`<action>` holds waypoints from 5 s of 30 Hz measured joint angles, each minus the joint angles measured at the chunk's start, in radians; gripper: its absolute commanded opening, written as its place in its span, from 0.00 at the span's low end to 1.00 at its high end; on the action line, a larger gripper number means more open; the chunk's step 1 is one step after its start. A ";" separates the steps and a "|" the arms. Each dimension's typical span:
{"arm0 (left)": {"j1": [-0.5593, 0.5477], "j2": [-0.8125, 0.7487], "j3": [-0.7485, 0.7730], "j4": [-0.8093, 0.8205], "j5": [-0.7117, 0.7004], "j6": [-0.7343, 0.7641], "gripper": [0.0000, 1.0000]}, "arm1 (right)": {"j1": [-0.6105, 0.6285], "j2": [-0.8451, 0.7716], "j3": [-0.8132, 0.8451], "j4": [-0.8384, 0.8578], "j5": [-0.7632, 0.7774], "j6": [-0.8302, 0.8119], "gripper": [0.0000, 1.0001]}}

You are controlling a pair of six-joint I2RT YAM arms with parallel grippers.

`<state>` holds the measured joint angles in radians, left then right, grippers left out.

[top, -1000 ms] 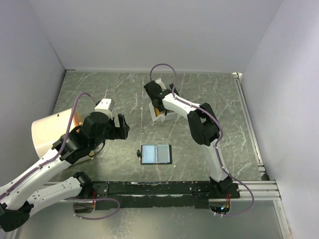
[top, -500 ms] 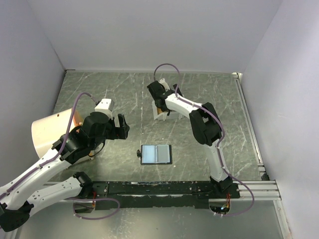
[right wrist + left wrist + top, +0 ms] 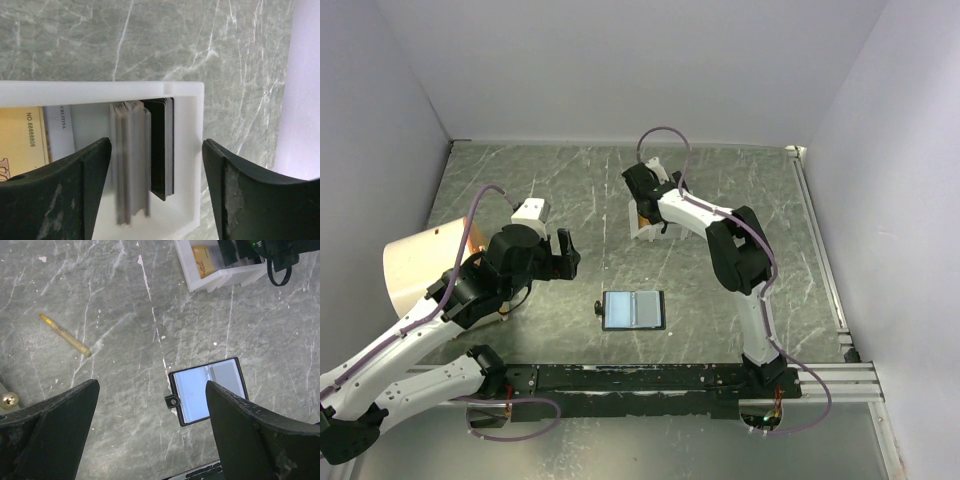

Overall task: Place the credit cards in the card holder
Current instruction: Pick up the credit card from the storage box.

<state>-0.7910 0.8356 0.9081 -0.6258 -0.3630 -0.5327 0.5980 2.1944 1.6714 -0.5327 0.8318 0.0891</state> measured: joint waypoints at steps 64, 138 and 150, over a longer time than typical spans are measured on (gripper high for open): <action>0.000 0.000 0.000 0.000 0.001 0.002 0.99 | -0.061 -0.150 -0.135 0.103 -0.299 -0.089 0.72; 0.000 0.001 0.000 0.000 0.008 0.002 0.99 | 0.035 -0.084 -0.108 0.124 -0.132 -0.124 0.11; 0.000 0.001 0.000 0.000 0.008 0.002 0.99 | 0.032 -0.111 -0.108 0.123 -0.147 -0.122 0.06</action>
<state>-0.7910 0.8368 0.9081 -0.6258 -0.3553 -0.5308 0.6300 2.0838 1.5639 -0.4095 0.6849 -0.0334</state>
